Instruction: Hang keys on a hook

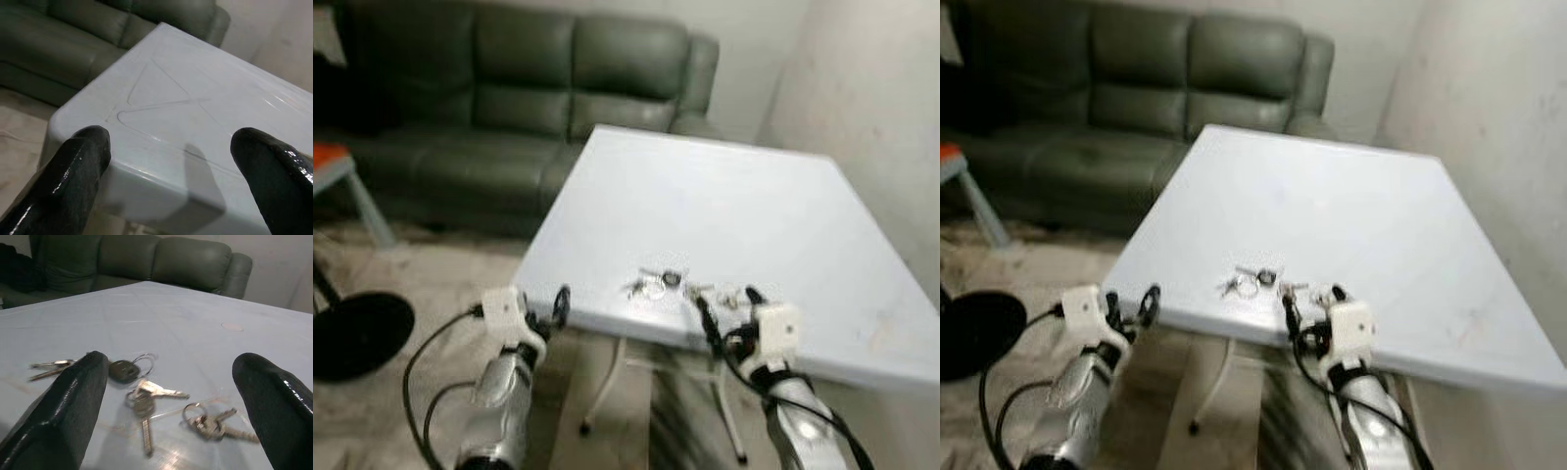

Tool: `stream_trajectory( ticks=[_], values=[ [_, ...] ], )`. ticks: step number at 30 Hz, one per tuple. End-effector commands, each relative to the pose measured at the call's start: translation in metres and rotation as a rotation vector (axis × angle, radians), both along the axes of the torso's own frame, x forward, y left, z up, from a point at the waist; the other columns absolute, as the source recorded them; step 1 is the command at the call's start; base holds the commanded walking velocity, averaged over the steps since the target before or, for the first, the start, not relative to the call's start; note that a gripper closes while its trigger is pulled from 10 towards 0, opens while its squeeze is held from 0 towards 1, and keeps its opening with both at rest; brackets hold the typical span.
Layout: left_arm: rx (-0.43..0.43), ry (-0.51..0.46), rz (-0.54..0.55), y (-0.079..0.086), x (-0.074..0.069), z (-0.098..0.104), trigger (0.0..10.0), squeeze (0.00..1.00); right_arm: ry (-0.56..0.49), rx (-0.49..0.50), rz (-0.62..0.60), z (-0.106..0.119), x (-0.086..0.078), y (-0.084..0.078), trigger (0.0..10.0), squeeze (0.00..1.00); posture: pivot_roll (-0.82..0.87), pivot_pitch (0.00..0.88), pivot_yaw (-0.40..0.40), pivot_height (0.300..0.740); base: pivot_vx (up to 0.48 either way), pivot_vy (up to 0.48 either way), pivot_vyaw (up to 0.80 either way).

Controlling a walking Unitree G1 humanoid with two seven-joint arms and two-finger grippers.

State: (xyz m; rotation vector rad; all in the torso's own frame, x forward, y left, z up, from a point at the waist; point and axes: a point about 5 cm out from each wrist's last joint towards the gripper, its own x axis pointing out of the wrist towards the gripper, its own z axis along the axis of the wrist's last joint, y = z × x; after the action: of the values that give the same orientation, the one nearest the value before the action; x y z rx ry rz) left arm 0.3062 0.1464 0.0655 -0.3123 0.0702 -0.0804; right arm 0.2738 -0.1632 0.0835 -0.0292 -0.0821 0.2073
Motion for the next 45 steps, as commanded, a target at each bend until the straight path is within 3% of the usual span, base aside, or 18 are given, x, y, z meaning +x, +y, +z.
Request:
stream_trajectory(
  ticks=[1,6,13,18,25,30,43,45],
  values=[
    [0.0,0.041,-0.062,-0.018,0.002,-0.003,10.0,0.0,0.013,-0.006,-0.022,-0.001,-0.001,-0.008,10.0,0.0,-0.01,0.003,-0.071,0.74,0.0,0.0,0.0],
    [0.056,0.038,-0.11,-0.027,-0.001,-0.003,10.0,0.0,0.021,0.002,-0.013,-0.002,-0.002,-0.005,10.0,0.0,-0.01,0.006,-0.07,0.74,0.0,0.0,0.0],
    [0.038,0.04,-0.132,-0.038,-0.003,-0.001,10.0,0.0,0.023,0.007,-0.001,-0.002,-0.001,-0.004,10.0,0.0,-0.01,0.003,-0.071,0.74,0.0,0.0,0.0],
    [0.093,0.007,-0.194,-0.048,-0.005,0.003,10.0,0.0,0.019,0.005,0.003,0.0,0.001,-0.004,10.0,0.0,-0.01,0.0,-0.073,0.74,0.0,0.0,0.0],
    [0.142,-0.019,-0.289,-0.06,-0.008,0.009,10.0,0.0,0.031,-0.052,0.022,0.0,0.006,-0.003,10.0,0.0,-0.01,0.0,-0.074,0.74,0.0,0.0,0.0],
    [0.157,-0.012,-0.345,-0.065,-0.012,0.011,10.0,0.0,0.057,-0.104,0.095,0.001,0.017,-0.001,10.0,0.0,0.0,0.0,-0.075,0.74,0.0,0.0,0.0],
    [0.17,0.0,-0.385,-0.064,-0.019,0.015,10.0,0.0,0.093,-0.118,0.246,0.016,0.045,-0.003,10.0,0.0,0.02,0.001,-0.079,0.74,0.0,0.0,0.0],
    [0.165,0.003,-0.399,-0.067,-0.021,0.017,10.0,0.0,0.095,-0.163,0.275,0.022,0.053,-0.005,10.0,0.0,0.02,0.008,-0.084,0.74,0.0,0.0,0.0]
  ],
)
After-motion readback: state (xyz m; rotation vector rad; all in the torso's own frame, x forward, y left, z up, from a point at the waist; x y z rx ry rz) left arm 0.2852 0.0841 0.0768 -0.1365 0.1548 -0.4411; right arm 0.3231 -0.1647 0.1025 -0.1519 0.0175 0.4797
